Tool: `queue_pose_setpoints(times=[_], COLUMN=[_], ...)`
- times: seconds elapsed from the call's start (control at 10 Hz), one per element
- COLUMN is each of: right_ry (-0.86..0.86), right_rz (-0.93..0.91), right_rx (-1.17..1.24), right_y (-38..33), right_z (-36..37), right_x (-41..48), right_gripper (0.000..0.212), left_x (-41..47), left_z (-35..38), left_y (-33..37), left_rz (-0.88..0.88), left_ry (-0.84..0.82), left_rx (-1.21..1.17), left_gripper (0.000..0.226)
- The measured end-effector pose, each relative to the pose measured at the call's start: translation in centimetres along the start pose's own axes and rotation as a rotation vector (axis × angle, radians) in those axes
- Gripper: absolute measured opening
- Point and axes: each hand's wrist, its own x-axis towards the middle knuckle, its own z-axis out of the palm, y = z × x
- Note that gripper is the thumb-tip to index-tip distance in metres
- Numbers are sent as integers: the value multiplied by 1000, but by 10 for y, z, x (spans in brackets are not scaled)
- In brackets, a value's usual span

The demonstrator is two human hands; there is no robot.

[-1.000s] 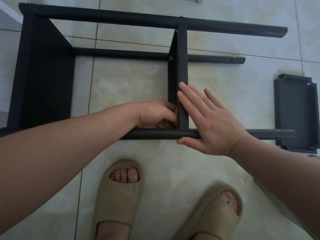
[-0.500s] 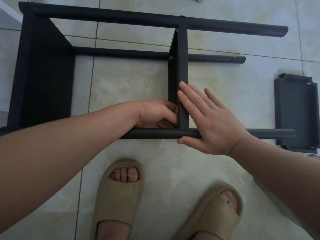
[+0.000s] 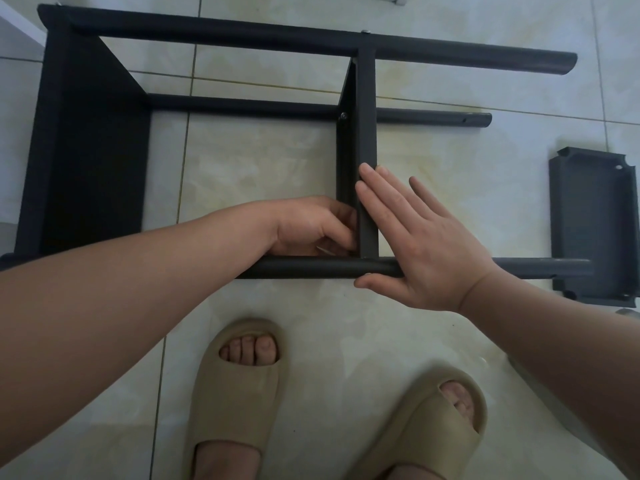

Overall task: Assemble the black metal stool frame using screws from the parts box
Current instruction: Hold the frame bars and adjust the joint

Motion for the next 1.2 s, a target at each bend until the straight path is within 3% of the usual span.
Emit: queue_pose_setpoints(times=[0.2, 0.4, 0.5, 0.7, 0.8, 0.9, 1.1, 1.2], right_ry=[5, 8, -2, -13, -8, -8, -4, -9], right_rz=[-1, -1, 2, 5, 3, 3, 5, 6], right_rx=[7, 5, 6, 6, 8, 6, 13, 12], right_y=[0, 0, 0, -1, -1, -1, -1, -1], right_z=[0, 0, -1, -2, -2, -2, -2, -2], right_x=[0, 0, 0, 0, 0, 0, 0, 0], right_gripper=[101, 101, 101, 101, 101, 101, 101, 101], left_x=[3, 2, 1, -1, 2, 1, 2, -1], left_z=[-1, -1, 0, 1, -1, -2, -2, -2], left_y=[-5, -4, -3, -2, -5, -4, -4, -2], left_rz=[-20, -37, -53, -48, -35, -29, -33, -42], left_ry=[58, 76, 70, -32, 25, 61, 9, -85], left_rx=[219, 149, 96, 58, 203, 282, 65, -12], left_gripper=[13, 9, 26, 15, 21, 9, 19, 12])
